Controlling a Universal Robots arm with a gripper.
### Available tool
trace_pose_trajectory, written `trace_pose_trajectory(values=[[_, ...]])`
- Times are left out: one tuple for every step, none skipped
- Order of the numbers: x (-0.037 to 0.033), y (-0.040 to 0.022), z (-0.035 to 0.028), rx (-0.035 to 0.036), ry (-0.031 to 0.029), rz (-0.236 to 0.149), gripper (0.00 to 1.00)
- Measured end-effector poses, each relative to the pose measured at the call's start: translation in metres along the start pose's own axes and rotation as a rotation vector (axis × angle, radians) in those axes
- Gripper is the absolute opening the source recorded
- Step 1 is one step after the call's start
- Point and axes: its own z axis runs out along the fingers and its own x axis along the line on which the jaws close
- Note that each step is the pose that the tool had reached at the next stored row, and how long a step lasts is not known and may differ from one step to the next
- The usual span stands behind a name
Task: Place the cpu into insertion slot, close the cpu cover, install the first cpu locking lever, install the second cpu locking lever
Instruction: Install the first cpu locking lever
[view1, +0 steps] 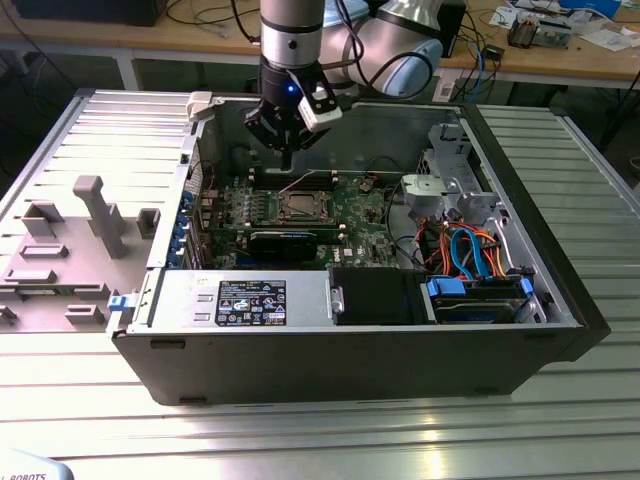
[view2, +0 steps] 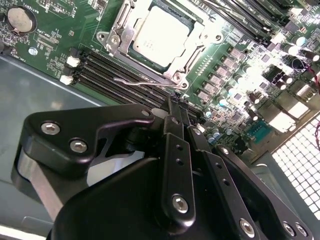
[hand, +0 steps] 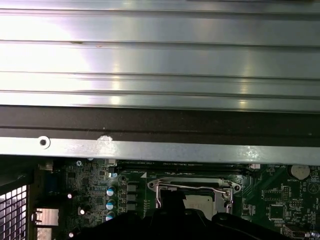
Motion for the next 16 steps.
trace_pose_trajectory(values=[[-0.0004, 0.0, 0.0, 0.0, 0.0001, 0.0, 0.11], [-0.0008, 0.0, 0.0, 0.0, 0.0002, 0.0, 0.11], [-0.0014, 0.0, 0.0, 0.0, 0.0003, 0.0, 0.11], [-0.0017, 0.0, 0.0, 0.0, 0.0005, 0.0, 0.11], [-0.002, 0.0, 0.0, 0.0, 0.0006, 0.0, 0.11], [-0.0024, -0.0001, 0.0, -0.0001, 0.0006, 0.0, 0.11], [-0.0028, -0.0001, 0.0, 0.0, 0.0007, 0.0, 0.11], [-0.0031, -0.0001, 0.0, 0.0, 0.0008, 0.0, 0.11], [-0.0036, -0.0001, 0.0, -0.0001, 0.0009, 0.0, 0.11], [-0.0044, -0.0001, 0.0, -0.0001, 0.001, 0.0, 0.11], [-0.005, -0.0001, 0.0, -0.0001, 0.0011, 0.0, 0.11], [-0.0053, -0.0001, 0.0, -0.0001, 0.0011, 0.0, 0.11], [-0.0056, -0.0002, 0.0, 0.0, 0.0012, 0.0, 0.11], [-0.0059, -0.0002, 0.0, 0.0, 0.0013, 0.0, 0.11], [-0.0063, -0.0002, 0.0, 0.0, 0.0013, 0.0, 0.11], [-0.0066, -0.0002, 0.0, 0.0, 0.0014, 0.0, 0.11]])
